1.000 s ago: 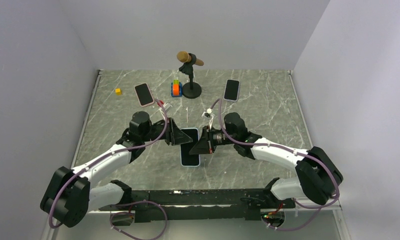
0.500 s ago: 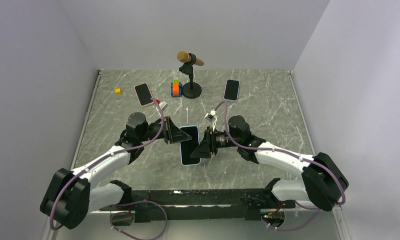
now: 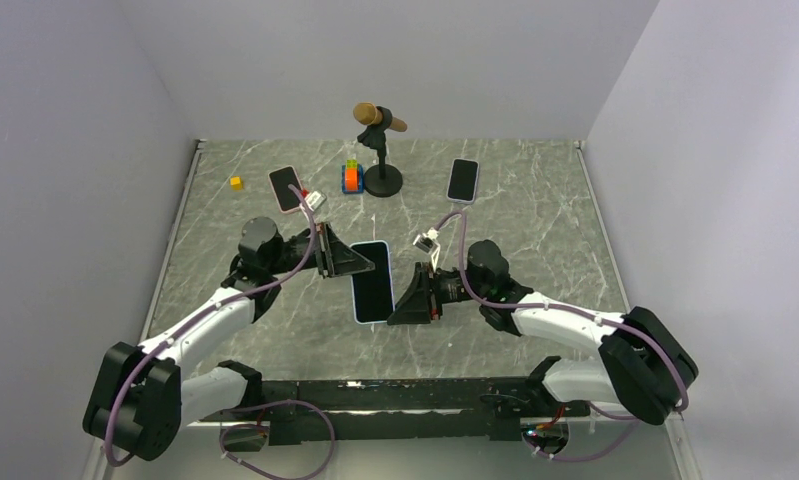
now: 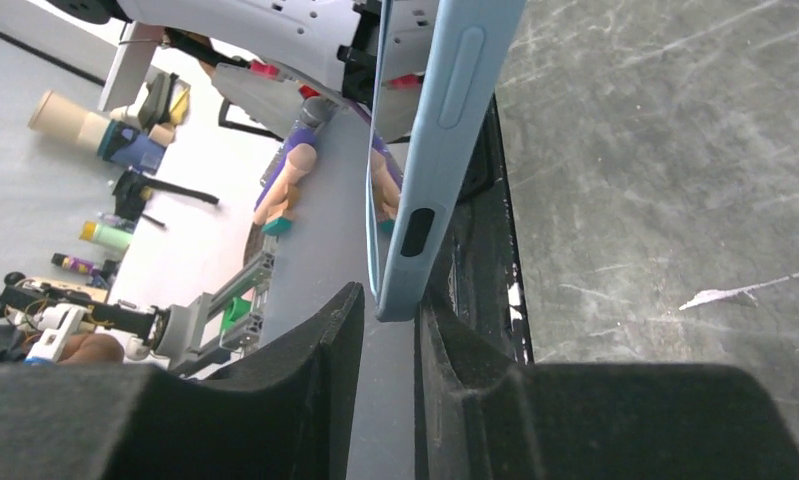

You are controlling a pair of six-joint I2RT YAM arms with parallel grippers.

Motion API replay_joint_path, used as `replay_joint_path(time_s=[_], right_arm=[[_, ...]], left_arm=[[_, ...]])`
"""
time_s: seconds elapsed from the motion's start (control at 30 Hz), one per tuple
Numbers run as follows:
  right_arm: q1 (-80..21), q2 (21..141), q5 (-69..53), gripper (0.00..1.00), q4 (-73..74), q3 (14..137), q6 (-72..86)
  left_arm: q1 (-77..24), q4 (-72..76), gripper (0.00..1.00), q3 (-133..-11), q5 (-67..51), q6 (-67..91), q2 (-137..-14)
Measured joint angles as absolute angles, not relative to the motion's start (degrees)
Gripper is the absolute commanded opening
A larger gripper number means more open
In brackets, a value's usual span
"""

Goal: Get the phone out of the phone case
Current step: Adjust the phone.

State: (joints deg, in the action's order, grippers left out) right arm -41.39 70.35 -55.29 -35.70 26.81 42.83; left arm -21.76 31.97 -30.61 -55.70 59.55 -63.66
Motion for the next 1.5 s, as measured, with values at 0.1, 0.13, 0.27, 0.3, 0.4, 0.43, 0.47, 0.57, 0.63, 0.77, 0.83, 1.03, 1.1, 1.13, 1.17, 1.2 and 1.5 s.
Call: replay_joint_path(time_s=[0.1,0.13,0.27,0.3,0.4,0.43,0.47,0.57,0.63,0.77,0.83,1.03,1.1,1.13,1.17,1.2,1.5], right_arm=[[-41.4,71.7,-56.3,0.21,-39.2,26.8,43.5],[-41.4,72.3,-56.8,0.18,-40.6,26.8,44.0],[-41.3,74.3,-58.6,0.00,-44.7,26.9,45.7],[-41.3,74.5,-58.9,0.00,-45.4,26.9,45.7],[-41.3,74.1,-59.0,0.00,-46.2,27.1,44.7],[-41.4,73.6,-58.8,0.00,-45.4,27.3,43.5],[-41.6,72.6,-58.2,0.00,-43.6,27.7,41.5],[-43.8,69.0,-55.2,0.00,-33.3,30.6,33.2],[-46.0,67.2,-52.7,0.00,-24.5,33.8,27.3],[-48.9,65.6,-48.7,0.00,-13.4,37.8,19.1],[-50.0,64.9,-46.7,0.00,-9.4,39.3,15.7],[-51.4,64.3,-44.0,0.00,-3.9,41.8,9.8],[-51.9,64.3,-43.4,0.00,-2.6,42.7,7.6],[-52.2,64.3,-43.1,0.00,-2.0,43.2,6.5],[-52.3,64.4,-42.8,0.00,-1.3,43.7,5.3],[-52.5,64.5,-42.4,0.00,-0.3,44.1,4.3],[-53.8,64.6,-35.3,0.00,2.5,45.4,2.4]], left_arm=[[-21.5,34.2,0.00,-30.6,-56.8,61.5,-63.8],[-21.5,35.0,0.00,-30.6,-57.3,62.0,-64.0],[-21.0,38.1,0.00,-30.6,-59.0,63.8,-64.9],[-20.9,38.9,0.00,-30.6,-59.3,64.4,-65.2],[-20.4,41.4,0.00,-30.6,-60.3,67.2,-66.1],[-20.3,42.4,0.00,-30.5,-60.6,68.5,-66.6],[-20.2,43.3,0.00,-30.5,-60.8,69.8,-67.1],[-19.7,48.3,0.00,-29.9,-62.2,75.1,-68.9],[-19.2,52.8,0.00,-28.9,-63.4,79.2,-69.7],[-18.7,61.3,0.00,-27.2,-64.6,85.5,-71.8],[-18.7,64.8,0.00,-26.6,-64.6,87.8,-72.9],[-18.6,74.4,0.00,-24.7,-63.7,94.2,-75.8],[-18.8,77.1,0.00,-24.6,-63.0,96.7,-77.2],[-19.0,78.3,0.00,-24.6,-62.5,98.2,-77.9],[-19.4,79.3,0.00,-24.6,-61.7,99.9,-78.7],[-19.8,80.3,0.00,-24.6,-60.9,101.7,-79.4],[-22.5,83.6,0.00,-24.4,-53.7,105.7,-82.7]])
